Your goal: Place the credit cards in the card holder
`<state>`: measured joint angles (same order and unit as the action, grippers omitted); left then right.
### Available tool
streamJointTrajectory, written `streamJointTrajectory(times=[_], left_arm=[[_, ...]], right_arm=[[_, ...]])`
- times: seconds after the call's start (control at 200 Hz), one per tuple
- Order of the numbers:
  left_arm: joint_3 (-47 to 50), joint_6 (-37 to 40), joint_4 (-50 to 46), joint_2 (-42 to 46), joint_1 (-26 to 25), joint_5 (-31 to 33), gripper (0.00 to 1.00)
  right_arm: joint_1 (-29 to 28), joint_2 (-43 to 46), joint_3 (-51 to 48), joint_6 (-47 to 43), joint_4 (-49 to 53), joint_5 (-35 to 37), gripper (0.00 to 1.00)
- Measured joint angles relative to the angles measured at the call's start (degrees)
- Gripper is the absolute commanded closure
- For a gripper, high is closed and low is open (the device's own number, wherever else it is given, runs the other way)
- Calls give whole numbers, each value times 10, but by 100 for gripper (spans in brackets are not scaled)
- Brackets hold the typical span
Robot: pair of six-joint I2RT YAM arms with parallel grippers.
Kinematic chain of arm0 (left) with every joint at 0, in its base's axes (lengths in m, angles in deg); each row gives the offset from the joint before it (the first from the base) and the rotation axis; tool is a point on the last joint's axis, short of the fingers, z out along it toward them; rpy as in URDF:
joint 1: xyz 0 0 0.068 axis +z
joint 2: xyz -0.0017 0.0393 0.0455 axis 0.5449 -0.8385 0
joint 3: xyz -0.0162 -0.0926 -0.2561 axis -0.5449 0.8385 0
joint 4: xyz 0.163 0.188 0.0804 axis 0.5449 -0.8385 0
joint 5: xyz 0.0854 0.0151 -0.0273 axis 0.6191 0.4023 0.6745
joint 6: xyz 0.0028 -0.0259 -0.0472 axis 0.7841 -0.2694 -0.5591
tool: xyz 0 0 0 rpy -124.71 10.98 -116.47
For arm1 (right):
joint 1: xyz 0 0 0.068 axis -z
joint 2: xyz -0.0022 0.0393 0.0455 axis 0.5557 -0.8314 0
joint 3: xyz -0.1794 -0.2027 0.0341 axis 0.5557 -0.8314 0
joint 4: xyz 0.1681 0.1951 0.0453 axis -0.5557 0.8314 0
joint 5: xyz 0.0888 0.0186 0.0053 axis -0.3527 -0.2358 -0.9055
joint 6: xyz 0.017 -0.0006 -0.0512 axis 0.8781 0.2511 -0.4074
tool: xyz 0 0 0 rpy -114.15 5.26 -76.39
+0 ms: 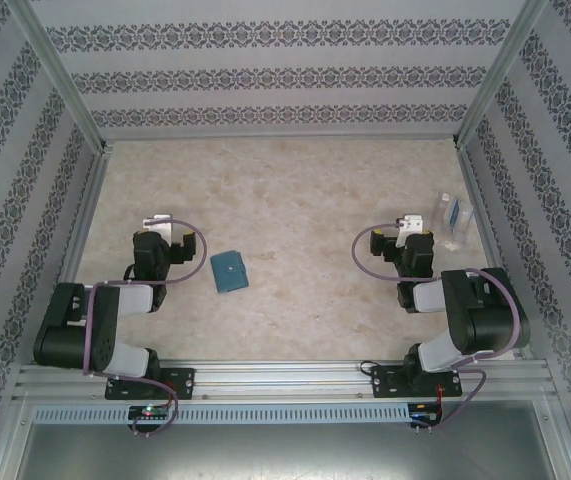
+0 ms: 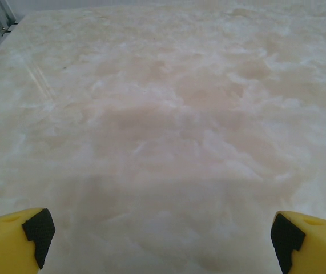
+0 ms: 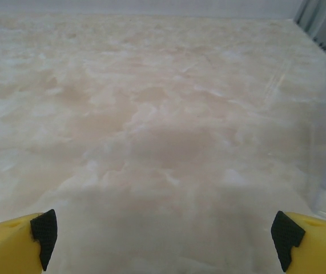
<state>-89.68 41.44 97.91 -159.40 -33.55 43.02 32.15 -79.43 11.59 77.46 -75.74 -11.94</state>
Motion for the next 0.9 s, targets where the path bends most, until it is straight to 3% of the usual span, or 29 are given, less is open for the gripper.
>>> streamJointTrajectory(times=[0.165, 0.899], left_arm=[[-20, -10, 19, -61, 10, -5, 0], [-39, -10, 17, -61, 5, 0, 0]], right_arm=[[0, 0, 24, 1, -7, -6, 2], [0, 0, 47, 11, 20, 34, 2]])
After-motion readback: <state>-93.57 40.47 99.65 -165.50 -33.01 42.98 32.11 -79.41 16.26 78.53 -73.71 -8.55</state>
